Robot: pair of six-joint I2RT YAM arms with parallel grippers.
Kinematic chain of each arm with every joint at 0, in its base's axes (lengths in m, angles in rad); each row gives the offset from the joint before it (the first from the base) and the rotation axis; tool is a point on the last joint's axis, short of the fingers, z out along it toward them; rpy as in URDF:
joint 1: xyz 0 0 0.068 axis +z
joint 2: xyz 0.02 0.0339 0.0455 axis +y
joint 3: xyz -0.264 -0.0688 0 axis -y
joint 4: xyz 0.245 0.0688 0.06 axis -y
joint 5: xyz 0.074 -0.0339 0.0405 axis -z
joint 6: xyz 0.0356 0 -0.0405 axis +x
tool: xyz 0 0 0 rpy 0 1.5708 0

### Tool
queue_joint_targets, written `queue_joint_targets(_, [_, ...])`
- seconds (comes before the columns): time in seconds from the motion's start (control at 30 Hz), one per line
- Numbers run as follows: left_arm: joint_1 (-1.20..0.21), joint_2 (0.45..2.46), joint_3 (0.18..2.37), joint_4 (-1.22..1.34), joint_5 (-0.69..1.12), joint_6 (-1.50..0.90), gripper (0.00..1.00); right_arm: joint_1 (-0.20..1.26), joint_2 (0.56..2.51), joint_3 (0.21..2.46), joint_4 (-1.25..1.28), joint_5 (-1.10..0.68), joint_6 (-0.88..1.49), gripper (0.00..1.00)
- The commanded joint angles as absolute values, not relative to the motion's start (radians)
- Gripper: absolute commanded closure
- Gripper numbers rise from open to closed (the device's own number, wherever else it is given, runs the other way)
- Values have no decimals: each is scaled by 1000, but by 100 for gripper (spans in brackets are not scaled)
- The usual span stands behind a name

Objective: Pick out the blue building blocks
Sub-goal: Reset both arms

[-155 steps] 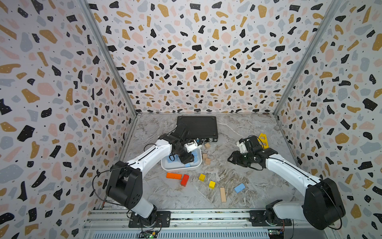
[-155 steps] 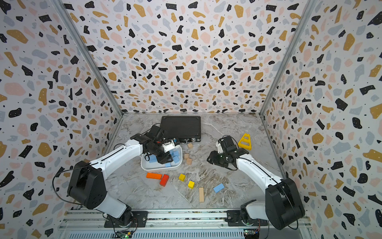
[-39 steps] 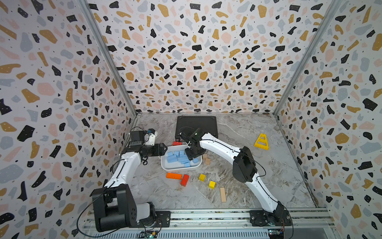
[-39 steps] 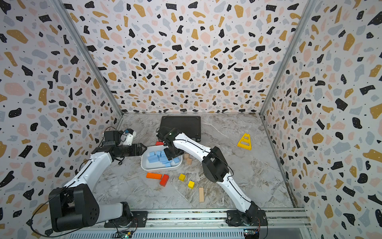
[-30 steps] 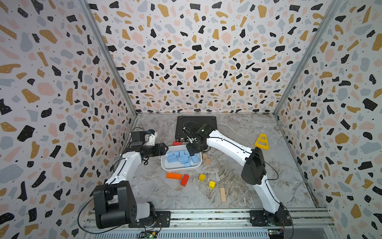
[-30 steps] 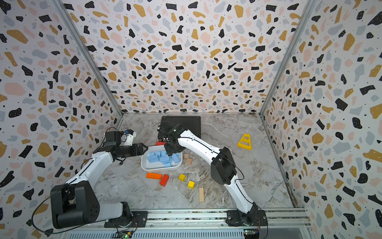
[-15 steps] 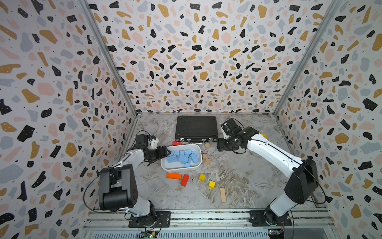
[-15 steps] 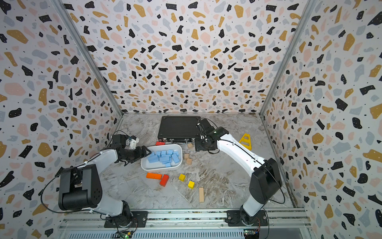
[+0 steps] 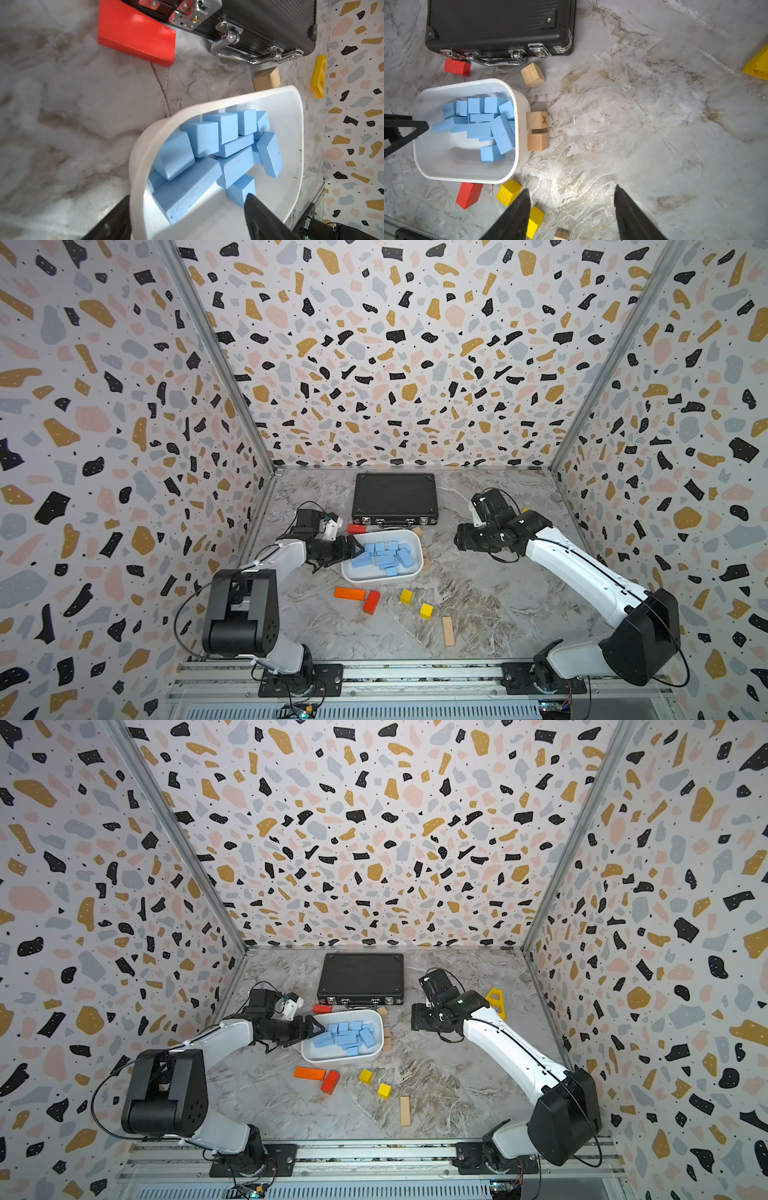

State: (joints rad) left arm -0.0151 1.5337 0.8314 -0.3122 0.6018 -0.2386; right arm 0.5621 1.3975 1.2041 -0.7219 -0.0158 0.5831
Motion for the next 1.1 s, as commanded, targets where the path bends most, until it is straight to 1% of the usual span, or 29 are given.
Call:
queue_joint_targets(0.0, [-5,1527,879,-332,544,-188,16,547,1359,1183,-701,-12,590,33])
queue_joint_targets(0.03, [2,1520,891,-337,526,-176,14,536,1349,1171,-686,-9,585,33])
queue_joint_targets(0.07, [13,1515,905,-342,509,-163,12,518,1338,1155,-666,-9,579,30])
queue_joint_targets(0.1, [26,1512,917,-346,494,-153,10,502,1327,1136,-641,-10,568,5])
queue_joint_targets(0.13, [41,1510,935,-349,476,-137,1,473,1315,1115,-609,-13,553,0])
queue_joint_targets(0.27, [100,1512,953,-281,386,-76,0,335,1276,1000,-449,-5,475,0])
queue_joint_targets(0.4, [128,1461,834,-54,238,-32,0,164,1253,869,-263,12,392,0])
queue_joint_targets(0.47, [135,1429,755,75,204,-19,0,110,1241,797,-154,55,336,0])
queue_joint_targets(0.57, [141,1395,662,223,192,-33,0,75,1230,686,37,160,251,0])
queue_joint_targets(0.7, [141,1357,553,389,214,-62,0,39,1258,620,141,182,164,1])
queue_joint_targets(0.8, [134,1340,411,642,229,-83,0,15,1293,563,241,203,139,1])
queue_joint_targets(0.83, [122,1350,380,690,205,-71,0,4,1305,538,287,203,139,1])
queue_joint_targets(0.9, [75,1398,297,874,144,-42,0,-10,1330,487,388,171,140,1])
queue_joint_targets(0.97, [8,1465,239,1070,39,-2,0,-15,1357,445,511,120,115,1])
queue_joint_targets(1.0, [6,1451,248,1036,-5,-24,0,-15,1353,449,497,87,92,1])
queue_joint_targets(1.03, [6,1424,287,913,-107,-74,0,-15,1359,423,577,62,62,1])
queue_joint_targets(1.07, [7,1413,314,836,-124,-75,0,-15,1374,391,673,60,46,1])
